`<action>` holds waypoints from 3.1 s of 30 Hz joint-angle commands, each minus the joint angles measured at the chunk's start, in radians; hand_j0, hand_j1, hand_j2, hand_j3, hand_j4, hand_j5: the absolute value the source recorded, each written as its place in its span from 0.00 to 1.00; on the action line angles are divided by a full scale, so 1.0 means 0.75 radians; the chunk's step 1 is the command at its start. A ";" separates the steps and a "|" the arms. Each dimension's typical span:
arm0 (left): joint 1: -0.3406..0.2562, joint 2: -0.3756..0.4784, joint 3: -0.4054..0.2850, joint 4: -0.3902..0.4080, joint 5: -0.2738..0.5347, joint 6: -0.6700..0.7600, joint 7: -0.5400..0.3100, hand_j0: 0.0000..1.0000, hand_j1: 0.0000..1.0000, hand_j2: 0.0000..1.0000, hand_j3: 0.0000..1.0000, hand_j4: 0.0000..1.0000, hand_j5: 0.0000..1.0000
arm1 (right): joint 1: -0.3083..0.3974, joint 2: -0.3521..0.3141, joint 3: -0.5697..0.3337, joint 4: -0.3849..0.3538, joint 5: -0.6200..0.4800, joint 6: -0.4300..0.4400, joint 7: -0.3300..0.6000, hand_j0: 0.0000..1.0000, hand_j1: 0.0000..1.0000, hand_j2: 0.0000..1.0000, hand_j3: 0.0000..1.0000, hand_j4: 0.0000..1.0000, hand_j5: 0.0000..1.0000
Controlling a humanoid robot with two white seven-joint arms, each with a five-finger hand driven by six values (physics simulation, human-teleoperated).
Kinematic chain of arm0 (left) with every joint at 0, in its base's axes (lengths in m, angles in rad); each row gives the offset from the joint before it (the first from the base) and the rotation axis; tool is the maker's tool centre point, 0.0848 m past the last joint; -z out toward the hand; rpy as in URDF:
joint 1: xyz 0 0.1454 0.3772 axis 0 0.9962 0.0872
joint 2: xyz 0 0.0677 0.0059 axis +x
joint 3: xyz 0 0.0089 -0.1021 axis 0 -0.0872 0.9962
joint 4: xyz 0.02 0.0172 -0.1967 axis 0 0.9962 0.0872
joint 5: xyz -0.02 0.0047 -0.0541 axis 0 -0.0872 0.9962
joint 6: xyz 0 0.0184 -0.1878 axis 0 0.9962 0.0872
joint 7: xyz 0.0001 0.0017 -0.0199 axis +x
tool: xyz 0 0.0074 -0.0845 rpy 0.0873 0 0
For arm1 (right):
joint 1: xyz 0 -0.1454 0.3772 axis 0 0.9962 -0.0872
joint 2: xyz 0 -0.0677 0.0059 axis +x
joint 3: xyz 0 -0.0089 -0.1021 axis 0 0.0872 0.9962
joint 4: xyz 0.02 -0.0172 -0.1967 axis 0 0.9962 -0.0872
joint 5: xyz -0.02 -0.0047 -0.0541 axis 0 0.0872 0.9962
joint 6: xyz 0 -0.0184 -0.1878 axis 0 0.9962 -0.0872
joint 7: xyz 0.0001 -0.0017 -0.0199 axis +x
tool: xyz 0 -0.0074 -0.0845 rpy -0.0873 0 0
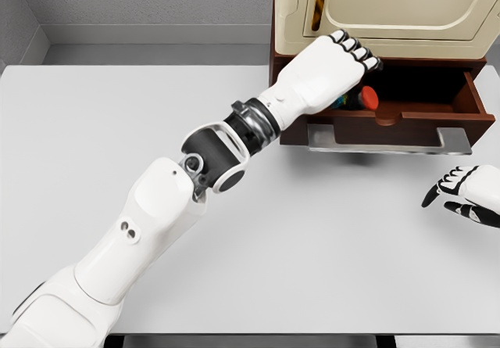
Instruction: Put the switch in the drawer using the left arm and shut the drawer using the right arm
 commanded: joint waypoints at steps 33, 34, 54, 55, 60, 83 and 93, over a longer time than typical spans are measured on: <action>0.593 0.653 0.948 -0.255 1.025 -0.661 0.170 1.00 1.00 1.00 1.00 1.00 1.00 | -0.047 -0.019 -0.002 -0.046 -0.111 0.001 -0.011 0.51 0.51 0.51 0.51 0.51 0.51; 0.636 0.655 0.974 -0.215 1.021 -0.661 0.163 1.00 1.00 1.00 1.00 1.00 1.00 | -0.055 -0.017 -0.002 -0.046 -0.111 0.001 -0.011 0.51 0.51 0.51 0.51 0.51 0.51; 0.747 0.790 0.983 0.170 0.982 -0.661 0.006 1.00 1.00 1.00 1.00 1.00 1.00 | -0.319 0.055 0.192 0.044 -0.111 0.001 -0.013 0.51 0.51 0.51 0.51 0.51 0.51; 0.747 0.790 0.983 0.170 0.982 -0.661 0.008 1.00 1.00 1.00 1.00 1.00 1.00 | -0.356 0.059 0.227 0.061 -0.111 0.001 -0.013 0.51 0.51 0.51 0.51 0.51 0.51; 0.747 0.790 0.991 0.170 0.982 -0.661 0.006 1.00 1.00 1.00 1.00 1.00 1.00 | -0.380 0.045 0.266 0.075 -0.113 0.001 -0.011 0.50 0.50 0.50 0.50 0.50 0.50; 0.747 0.790 0.991 0.170 0.984 -0.661 0.008 1.00 1.00 1.00 1.00 1.00 1.00 | -0.583 0.180 0.429 -0.005 -0.154 0.001 -0.003 0.43 0.43 0.43 0.43 0.43 0.43; 0.747 0.790 0.991 0.170 0.982 -0.661 0.008 1.00 1.00 1.00 1.00 1.00 1.00 | -0.716 0.260 0.556 0.102 -0.103 0.001 -0.003 0.43 0.43 0.43 0.43 0.43 0.43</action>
